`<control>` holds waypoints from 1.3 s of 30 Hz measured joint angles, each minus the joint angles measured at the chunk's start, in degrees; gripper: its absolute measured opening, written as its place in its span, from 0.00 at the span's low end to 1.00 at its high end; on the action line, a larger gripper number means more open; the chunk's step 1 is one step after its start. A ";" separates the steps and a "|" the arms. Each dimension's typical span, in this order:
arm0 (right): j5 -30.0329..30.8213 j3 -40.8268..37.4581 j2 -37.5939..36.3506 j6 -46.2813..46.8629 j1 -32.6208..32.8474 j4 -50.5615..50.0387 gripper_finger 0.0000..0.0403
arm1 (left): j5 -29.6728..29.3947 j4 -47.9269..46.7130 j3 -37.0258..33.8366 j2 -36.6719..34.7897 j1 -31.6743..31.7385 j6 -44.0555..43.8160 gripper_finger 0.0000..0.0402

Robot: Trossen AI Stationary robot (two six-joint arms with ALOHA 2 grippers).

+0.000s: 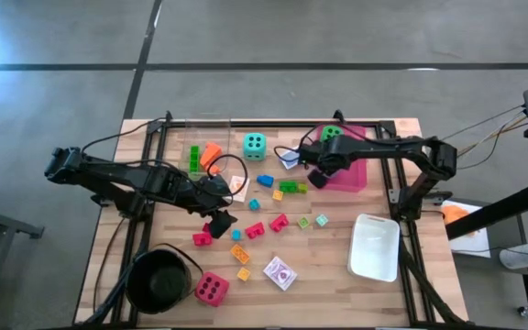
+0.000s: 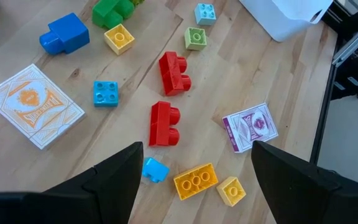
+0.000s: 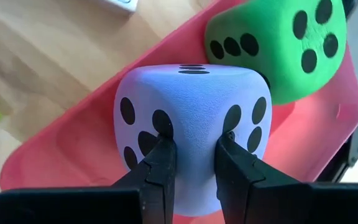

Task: Pick & Place Toys
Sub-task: Put the violet die into the pink bin, then put the purple deck of cards into the white bin

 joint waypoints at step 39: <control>-2.85 2.58 -0.46 -8.37 1.59 -3.75 0.85 | 0.04 -0.01 0.00 0.00 0.00 -0.22 0.75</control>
